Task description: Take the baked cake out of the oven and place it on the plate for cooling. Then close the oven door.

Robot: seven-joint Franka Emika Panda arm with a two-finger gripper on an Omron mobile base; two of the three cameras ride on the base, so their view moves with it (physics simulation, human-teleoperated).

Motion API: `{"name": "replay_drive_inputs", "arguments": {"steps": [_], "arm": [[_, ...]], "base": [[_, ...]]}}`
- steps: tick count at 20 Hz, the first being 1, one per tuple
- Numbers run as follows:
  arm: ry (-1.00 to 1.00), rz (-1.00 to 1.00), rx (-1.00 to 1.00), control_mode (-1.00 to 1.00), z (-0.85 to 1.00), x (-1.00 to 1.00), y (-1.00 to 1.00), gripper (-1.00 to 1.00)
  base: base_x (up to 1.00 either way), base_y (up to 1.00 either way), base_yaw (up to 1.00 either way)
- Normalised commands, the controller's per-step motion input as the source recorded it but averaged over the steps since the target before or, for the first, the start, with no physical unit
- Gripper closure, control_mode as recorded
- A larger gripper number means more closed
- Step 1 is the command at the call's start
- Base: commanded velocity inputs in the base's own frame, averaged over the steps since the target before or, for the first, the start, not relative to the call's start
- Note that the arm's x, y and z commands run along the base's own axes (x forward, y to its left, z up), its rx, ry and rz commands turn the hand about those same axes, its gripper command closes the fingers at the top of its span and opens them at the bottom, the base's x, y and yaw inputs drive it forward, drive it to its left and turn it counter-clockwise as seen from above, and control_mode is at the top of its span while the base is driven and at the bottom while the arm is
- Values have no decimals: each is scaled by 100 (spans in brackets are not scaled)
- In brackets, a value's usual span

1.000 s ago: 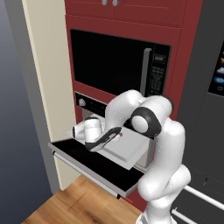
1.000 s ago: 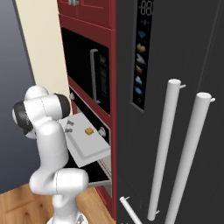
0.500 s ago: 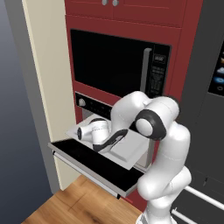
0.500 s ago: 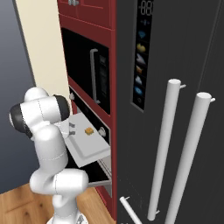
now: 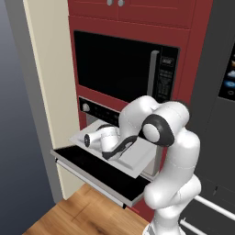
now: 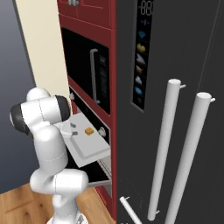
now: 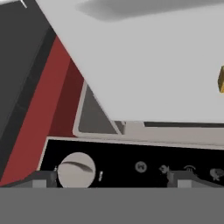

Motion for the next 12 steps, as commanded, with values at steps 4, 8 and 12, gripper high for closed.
{"name": "replay_drive_inputs", "arguments": {"steps": [4,8,12], "arm": [[0,4,2,-100,-7,24,0,-100],[0,3,0,-100,-11,13,0,-100],[0,2,0,-100,-16,7,0,-100]], "base": [[0,0,0],[0,0,0],[0,0,0]]}}
